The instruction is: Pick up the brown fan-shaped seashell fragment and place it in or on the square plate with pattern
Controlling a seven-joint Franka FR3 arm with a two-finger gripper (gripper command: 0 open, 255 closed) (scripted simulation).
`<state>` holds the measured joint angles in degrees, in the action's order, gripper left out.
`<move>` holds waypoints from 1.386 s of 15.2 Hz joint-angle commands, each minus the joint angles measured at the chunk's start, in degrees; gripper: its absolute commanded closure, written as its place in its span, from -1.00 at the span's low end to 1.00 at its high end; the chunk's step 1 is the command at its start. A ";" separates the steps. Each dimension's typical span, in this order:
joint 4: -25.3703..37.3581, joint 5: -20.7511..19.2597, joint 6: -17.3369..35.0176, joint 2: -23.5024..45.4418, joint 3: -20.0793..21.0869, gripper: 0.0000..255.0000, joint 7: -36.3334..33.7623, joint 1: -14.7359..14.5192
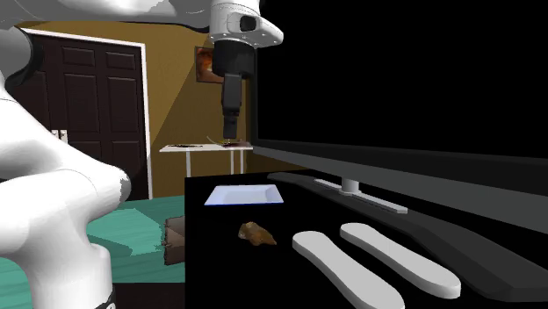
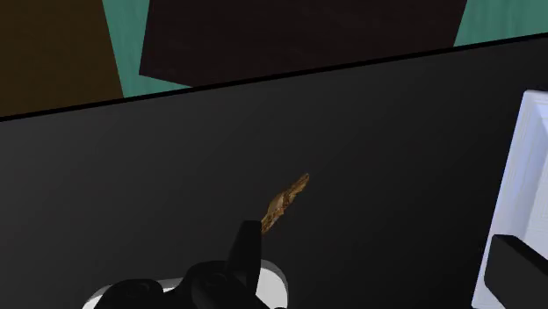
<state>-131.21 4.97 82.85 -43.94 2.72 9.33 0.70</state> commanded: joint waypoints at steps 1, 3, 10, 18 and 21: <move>0.00 0.00 0.00 0.00 0.00 -1.00 0.00 0.00; -3.45 1.79 3.96 0.44 -1.05 -1.00 -2.77 1.73; -15.13 8.65 18.91 3.29 -4.40 -1.00 -10.99 7.20; -22.90 13.68 30.22 6.43 -5.19 -1.00 -13.65 8.71; -24.96 14.66 33.34 7.38 -4.59 -1.00 -13.35 8.09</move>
<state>-155.00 19.28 114.89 -36.60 -2.05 -4.21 8.96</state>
